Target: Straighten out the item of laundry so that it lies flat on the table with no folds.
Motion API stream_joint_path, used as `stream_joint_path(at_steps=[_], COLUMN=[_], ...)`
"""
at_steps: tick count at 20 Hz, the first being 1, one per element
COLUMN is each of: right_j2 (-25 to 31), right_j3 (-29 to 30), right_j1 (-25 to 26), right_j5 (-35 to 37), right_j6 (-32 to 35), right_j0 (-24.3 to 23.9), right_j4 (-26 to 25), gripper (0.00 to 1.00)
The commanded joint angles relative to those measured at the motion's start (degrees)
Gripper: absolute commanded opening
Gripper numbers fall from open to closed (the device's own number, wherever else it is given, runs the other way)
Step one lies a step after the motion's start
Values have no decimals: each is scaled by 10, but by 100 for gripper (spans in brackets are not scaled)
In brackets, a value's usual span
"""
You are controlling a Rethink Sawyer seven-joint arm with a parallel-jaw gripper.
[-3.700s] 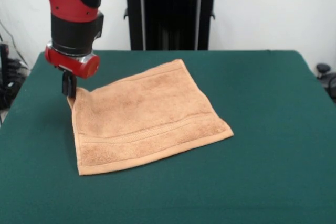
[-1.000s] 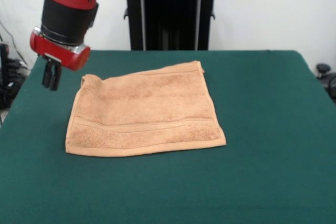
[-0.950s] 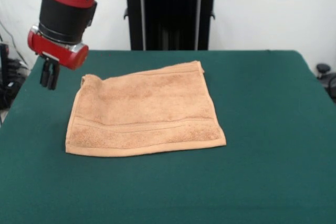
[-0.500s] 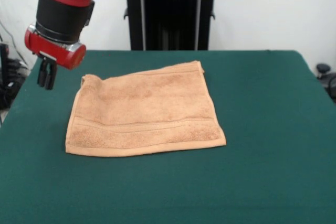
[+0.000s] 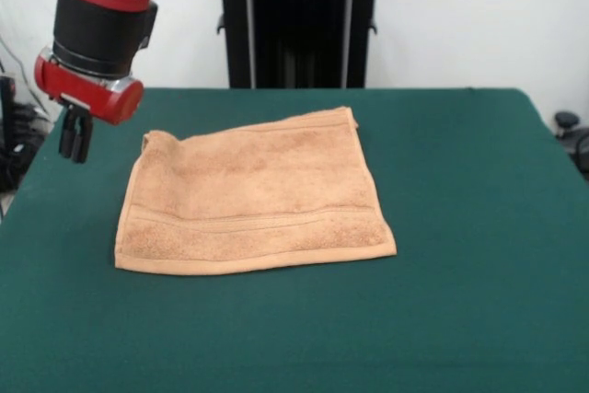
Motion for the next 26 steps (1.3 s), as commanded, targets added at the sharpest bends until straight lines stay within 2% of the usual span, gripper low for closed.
stream_joint_path(at_steps=[1,8,17,26], right_j2=[95,110,123,115], right_j3=[20,19,21,13], right_j1=[27,31,61,81], right_j5=[10,23,22,27], right_j6=[-159,-147,-115,-89], right_j0=[-6,-10,-10,9], right_j4=[14,17,33,41], gripper=[0,0,0,0])
